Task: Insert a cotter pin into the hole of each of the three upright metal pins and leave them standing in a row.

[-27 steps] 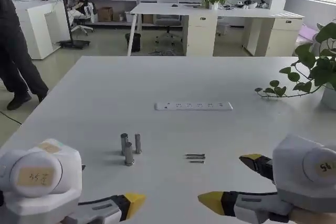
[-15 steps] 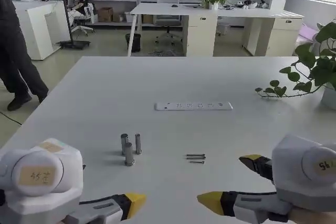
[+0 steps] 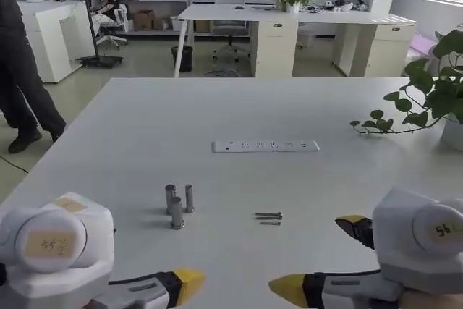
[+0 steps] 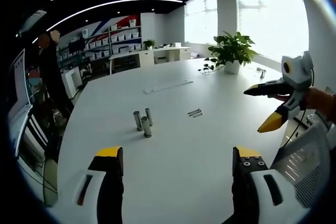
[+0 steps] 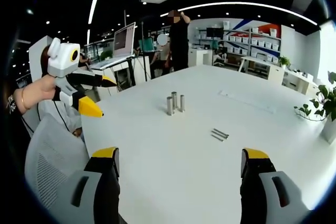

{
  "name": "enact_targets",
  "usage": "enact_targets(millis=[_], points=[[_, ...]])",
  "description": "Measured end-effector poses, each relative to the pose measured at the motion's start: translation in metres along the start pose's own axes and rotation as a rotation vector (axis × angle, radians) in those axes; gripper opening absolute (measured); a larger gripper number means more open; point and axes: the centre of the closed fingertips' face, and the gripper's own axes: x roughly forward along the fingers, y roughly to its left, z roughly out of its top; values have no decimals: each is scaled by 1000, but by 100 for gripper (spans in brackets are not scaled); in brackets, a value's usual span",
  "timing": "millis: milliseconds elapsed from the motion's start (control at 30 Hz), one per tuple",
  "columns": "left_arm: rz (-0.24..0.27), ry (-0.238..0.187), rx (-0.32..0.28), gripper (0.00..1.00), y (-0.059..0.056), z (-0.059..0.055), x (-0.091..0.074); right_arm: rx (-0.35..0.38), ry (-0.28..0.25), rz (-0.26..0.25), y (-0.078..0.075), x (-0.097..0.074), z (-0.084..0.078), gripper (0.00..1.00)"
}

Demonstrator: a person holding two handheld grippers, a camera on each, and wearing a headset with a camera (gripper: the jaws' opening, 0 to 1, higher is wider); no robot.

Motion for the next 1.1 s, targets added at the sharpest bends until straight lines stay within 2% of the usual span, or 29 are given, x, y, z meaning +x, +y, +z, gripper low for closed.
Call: enact_targets(millis=[333, 467, 533, 633, 767, 967, 1100], points=[[-2, -7, 9, 94, -2, 1, -1, 4, 15, -7, -1, -1, -3, 99], [-18, -11, -1, 97, -5, 2, -1, -3, 24, -11, -1, -1, -5, 99], [-24, -15, -20, 97, -6, 2, -1, -4, 19, -14, -2, -1, -5, 99], [-17, -14, -9, 99, -7, 3, -1, 1, 10, -14, -2, -1, -3, 99], [-18, -33, -12, 99, -7, 7, -2, 7, -1, -16, -4, -1, -1, 99], [-11, -41, -6, 99, -5, 9, -3, 8, -17, -33, -8, -1, 1, 93], [-17, -41, -9, 99, -6, 8, -2, 10, -22, -26, -10, 4, 4, 91]])
